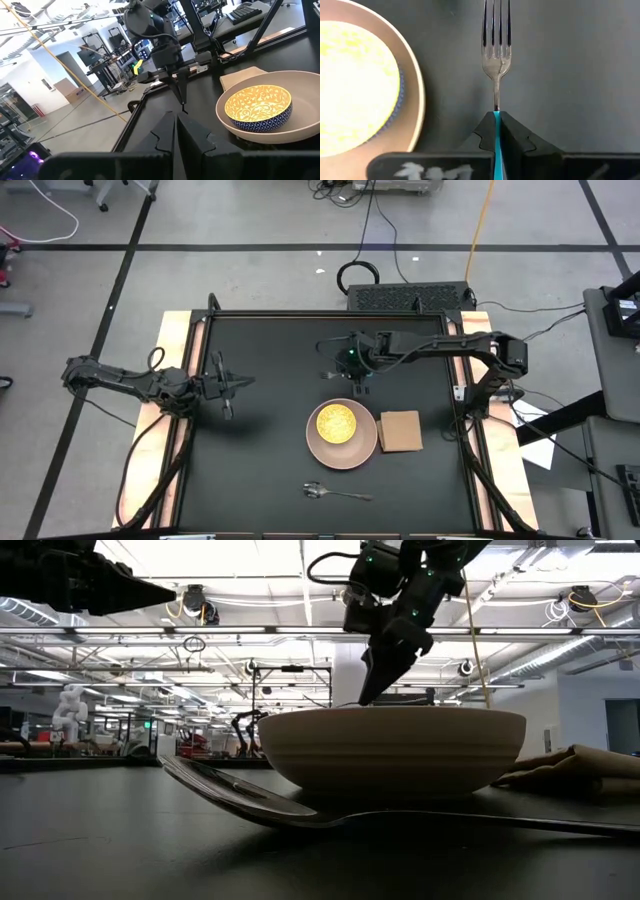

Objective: Set table place
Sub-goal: Adjust the blue fork

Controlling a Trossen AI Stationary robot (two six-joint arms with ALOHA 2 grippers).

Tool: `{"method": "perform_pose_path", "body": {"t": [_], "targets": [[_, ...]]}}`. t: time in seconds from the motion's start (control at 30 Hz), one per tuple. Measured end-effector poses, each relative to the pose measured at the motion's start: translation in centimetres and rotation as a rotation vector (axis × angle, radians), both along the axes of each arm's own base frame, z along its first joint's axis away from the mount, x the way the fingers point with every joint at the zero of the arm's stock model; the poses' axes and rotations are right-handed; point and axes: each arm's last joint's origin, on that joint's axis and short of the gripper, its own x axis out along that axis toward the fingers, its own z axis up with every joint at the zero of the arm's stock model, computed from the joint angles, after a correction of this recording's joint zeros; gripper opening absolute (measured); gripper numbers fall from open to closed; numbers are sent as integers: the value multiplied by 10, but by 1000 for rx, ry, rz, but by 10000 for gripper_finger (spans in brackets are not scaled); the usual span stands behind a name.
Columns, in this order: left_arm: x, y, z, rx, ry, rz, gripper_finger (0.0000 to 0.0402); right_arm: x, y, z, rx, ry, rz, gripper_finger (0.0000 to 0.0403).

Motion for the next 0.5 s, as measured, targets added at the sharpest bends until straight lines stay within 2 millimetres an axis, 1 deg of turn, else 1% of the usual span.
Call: {"method": "perform_pose_path", "body": {"t": [0.13,0.3,0.5], "targets": [[0,0,0,-6,1,0,26,-1,-2,-1,5,0,-15,0],[0,0,0,-25,0,1,26,-5,-9,-2,38,15,-86,0],[0,0,-3,-37,20,2,26,-17,-18,-19,26,65,-183,0]]}}
